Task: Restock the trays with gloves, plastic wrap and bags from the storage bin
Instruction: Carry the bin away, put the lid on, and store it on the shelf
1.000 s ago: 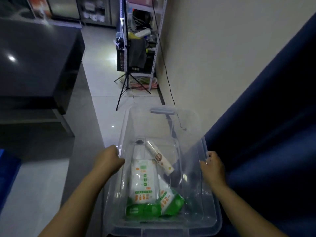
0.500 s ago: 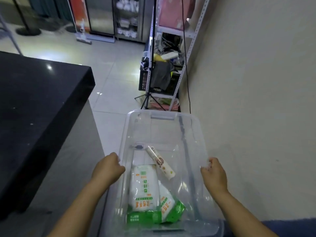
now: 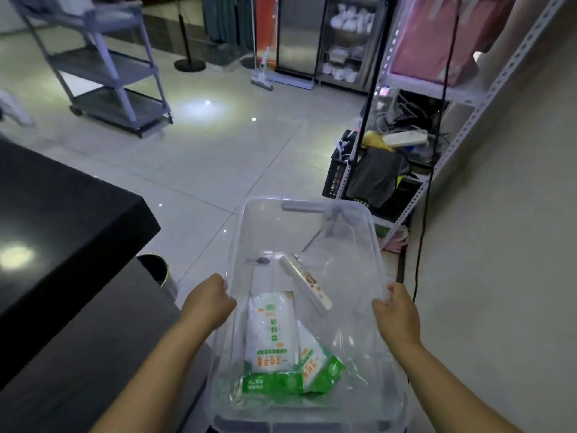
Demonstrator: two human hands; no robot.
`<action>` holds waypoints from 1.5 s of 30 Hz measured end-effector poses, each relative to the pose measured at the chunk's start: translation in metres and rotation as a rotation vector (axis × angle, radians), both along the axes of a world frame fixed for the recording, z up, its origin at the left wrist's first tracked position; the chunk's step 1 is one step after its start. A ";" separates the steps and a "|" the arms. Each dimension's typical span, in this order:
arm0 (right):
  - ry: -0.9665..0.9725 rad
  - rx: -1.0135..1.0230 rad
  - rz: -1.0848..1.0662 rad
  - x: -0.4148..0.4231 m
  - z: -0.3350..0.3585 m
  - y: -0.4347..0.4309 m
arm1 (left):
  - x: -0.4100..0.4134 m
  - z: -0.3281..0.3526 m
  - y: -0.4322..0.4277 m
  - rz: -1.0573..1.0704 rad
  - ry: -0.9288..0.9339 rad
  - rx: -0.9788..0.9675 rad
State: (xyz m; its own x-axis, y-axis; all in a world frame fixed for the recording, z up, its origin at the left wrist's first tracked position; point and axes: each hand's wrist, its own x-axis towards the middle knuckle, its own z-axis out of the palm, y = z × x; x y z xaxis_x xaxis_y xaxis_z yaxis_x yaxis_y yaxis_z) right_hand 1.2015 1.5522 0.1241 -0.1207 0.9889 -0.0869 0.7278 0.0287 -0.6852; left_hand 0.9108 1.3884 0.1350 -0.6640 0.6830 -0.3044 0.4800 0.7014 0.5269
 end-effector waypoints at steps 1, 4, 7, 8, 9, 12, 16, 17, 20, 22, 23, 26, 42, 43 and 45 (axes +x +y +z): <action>-0.003 -0.009 0.021 -0.009 -0.001 0.016 | -0.003 -0.001 0.010 0.028 -0.006 -0.007; 0.018 -0.045 0.066 -0.039 -0.008 0.061 | -0.020 -0.008 0.036 0.101 -0.007 -0.031; 0.008 -0.064 0.094 -0.072 -0.016 0.108 | -0.047 -0.013 0.076 0.128 -0.005 -0.034; 0.004 -0.067 0.089 -0.083 -0.017 0.123 | -0.058 -0.013 0.092 0.114 0.003 -0.042; -0.004 -0.073 0.074 -0.096 -0.018 0.140 | -0.072 -0.014 0.111 0.098 0.011 -0.056; 0.020 -0.099 0.035 -0.123 -0.015 0.172 | -0.103 -0.009 0.157 0.063 0.047 -0.100; 0.014 -0.086 -0.008 -0.164 -0.002 0.228 | -0.139 -0.002 0.225 0.081 0.070 -0.115; 0.015 -0.082 -0.014 -0.174 0.001 0.241 | -0.146 0.000 0.240 0.100 0.057 -0.112; 0.015 -0.063 -0.025 -0.197 0.005 0.279 | -0.167 -0.003 0.279 0.153 0.033 -0.110; 0.011 -0.074 -0.017 -0.215 0.006 0.308 | -0.185 -0.009 0.306 0.170 -0.007 -0.100; 0.006 -0.077 -0.011 -0.224 0.004 0.326 | -0.195 -0.012 0.319 0.168 -0.029 -0.099; -0.019 -0.087 0.013 -0.254 -0.004 0.375 | -0.224 -0.019 0.357 0.163 -0.080 -0.112; 0.013 -0.062 0.322 -0.502 -0.028 0.583 | -0.420 -0.030 0.492 0.474 -0.108 -0.032; 0.011 -0.067 0.318 -0.519 -0.031 0.594 | -0.438 -0.032 0.502 0.474 -0.121 -0.022; -0.009 -0.079 0.294 -0.552 -0.036 0.615 | -0.477 -0.038 0.526 0.459 -0.139 -0.008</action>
State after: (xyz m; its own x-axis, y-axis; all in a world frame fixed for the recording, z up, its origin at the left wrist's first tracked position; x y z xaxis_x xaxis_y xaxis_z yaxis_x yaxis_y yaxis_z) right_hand 0.6494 2.1677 0.0883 -0.3999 0.9018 -0.1641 0.7021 0.1862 -0.6873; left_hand 0.4342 1.9147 0.0971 -0.8492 0.3262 -0.4154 0.0454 0.8287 0.5579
